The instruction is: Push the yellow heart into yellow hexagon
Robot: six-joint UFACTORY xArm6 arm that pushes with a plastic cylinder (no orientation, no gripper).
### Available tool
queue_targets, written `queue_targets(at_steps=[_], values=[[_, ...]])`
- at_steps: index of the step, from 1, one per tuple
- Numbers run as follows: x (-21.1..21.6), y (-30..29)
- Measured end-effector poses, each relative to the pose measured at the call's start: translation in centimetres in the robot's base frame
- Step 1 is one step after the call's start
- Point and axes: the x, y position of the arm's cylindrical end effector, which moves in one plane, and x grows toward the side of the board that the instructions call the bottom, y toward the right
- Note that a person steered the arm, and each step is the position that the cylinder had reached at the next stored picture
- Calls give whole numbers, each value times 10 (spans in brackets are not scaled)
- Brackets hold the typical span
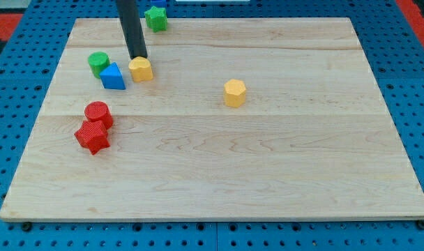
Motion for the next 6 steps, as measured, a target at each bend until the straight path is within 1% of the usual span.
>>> queue_targets(at_steps=[2,3,6], values=[[26,-11],[35,7],[94,8]])
